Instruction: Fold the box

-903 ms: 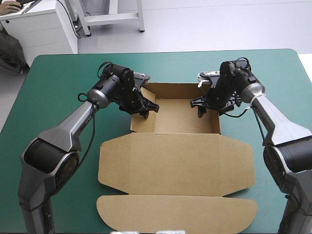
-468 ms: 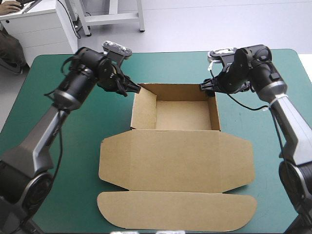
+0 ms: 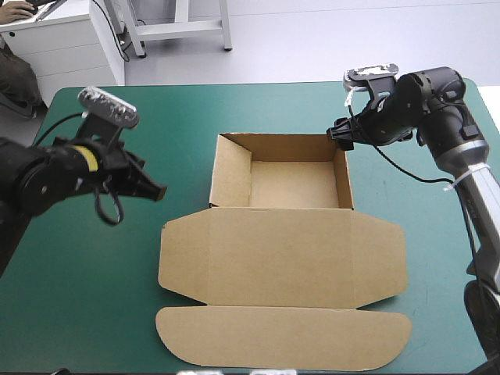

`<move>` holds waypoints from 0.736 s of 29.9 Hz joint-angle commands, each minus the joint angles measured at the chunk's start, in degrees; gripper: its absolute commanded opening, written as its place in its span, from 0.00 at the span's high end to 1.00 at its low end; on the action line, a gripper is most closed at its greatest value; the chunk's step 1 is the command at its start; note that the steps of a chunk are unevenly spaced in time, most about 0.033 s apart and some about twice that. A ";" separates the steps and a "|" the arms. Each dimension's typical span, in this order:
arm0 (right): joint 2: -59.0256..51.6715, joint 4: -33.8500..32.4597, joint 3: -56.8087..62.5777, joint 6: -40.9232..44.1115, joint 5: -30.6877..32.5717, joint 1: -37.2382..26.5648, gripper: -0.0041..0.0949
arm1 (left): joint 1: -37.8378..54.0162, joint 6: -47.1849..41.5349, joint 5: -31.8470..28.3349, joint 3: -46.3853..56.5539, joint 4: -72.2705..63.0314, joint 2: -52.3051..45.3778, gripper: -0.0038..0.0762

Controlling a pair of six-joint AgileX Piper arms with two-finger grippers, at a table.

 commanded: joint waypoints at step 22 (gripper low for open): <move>17.68 2.88 -1.04 -0.24 -1.54 -0.57 0.61 | -0.13 -9.78 -6.47 49.69 -7.84 -37.40 0.96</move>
